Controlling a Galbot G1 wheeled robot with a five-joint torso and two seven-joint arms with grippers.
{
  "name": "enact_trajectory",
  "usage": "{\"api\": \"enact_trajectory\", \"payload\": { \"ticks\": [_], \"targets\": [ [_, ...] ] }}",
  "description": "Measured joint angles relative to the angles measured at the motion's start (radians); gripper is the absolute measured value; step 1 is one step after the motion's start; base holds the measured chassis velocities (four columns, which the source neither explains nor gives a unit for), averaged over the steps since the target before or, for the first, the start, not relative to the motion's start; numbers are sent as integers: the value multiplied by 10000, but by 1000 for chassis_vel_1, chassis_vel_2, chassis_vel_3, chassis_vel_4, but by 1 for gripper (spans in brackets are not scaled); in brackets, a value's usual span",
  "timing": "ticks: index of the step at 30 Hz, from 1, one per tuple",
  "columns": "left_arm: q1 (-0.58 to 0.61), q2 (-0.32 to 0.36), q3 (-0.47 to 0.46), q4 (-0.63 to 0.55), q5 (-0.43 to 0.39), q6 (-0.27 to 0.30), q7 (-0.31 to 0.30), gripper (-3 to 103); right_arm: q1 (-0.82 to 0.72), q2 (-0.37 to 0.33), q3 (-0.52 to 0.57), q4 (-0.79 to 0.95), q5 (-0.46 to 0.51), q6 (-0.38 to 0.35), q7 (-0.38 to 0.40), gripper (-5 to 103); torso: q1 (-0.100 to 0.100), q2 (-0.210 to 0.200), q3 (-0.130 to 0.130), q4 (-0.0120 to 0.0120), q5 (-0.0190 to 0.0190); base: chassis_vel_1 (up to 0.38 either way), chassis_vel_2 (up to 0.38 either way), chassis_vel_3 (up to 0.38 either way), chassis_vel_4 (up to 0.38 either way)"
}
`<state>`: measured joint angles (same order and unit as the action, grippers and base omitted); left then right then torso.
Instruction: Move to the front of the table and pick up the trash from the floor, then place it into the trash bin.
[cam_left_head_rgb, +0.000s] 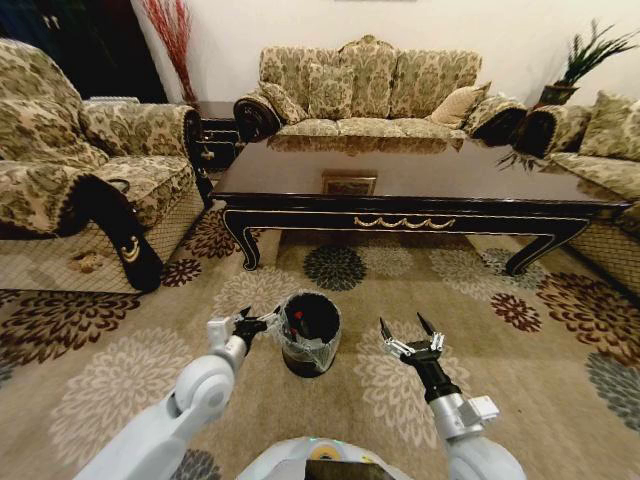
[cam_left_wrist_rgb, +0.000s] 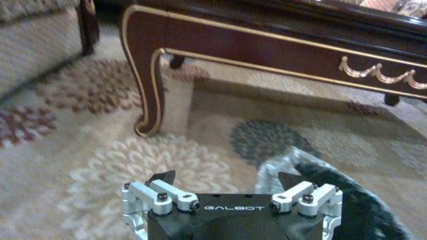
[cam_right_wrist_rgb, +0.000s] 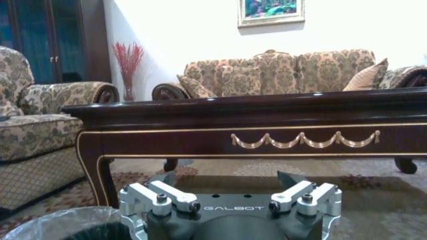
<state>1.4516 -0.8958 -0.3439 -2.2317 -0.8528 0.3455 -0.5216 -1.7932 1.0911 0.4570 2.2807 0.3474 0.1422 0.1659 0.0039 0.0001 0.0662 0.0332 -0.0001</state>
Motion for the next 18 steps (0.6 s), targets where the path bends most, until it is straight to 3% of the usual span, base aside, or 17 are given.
{"api": "enact_trajectory", "payload": {
  "ticks": [1, 4, 9, 12, 13, 17, 18],
  "targets": [
    [0, 0, 0, 0, 0, 0, 0, 100, 0, 0, 0, 0, 0, 0, 0, 100, 0, 0, 0, 0, 0, 0, 0, 0, 0],
    [945, -445, -732, -453, 1015, -675, 923, 100, -76, 462, 66, -28, -547, 141, -15, 100, 0, 0, 0, 0, 1, 0, 0, 0, 0],
    [1948, -1016, -1389, -922, 1629, -953, 1674, 100, -173, 1088, 286, -220, -1639, 410, -107, 100, 0, 0, 0, -2, 0, 0, 0, 0, 0],
    [3216, -1542, -2171, -921, 3542, -1983, 2726, 100, -241, 1711, 654, -437, -2162, 995, -404, 100, 0, 0, 0, -1, 1, 0, 0, 0, 0],
    [3216, -1542, -2171, -921, 3542, -1983, 2726, 100, -241, 1711, 654, -437, -2162, 995, -404, 100, 0, 0, 0, -1, 1, 0, 0, 0, 0],
    [4607, -2025, -3176, -949, 4094, -3012, 3601, 100, -500, 2178, 1062, -472, -2237, 1620, -859, 100, -1, 1, 0, 1, 0, 0, 0, 0, 0],
    [4607, -2025, -3176, -949, 4094, -3012, 3601, 100, -500, 2178, 1062, -472, -2237, 1620, -859, 100, -1, 1, 0, 1, 0, 0, 0, 0, 0]
  ]
}}
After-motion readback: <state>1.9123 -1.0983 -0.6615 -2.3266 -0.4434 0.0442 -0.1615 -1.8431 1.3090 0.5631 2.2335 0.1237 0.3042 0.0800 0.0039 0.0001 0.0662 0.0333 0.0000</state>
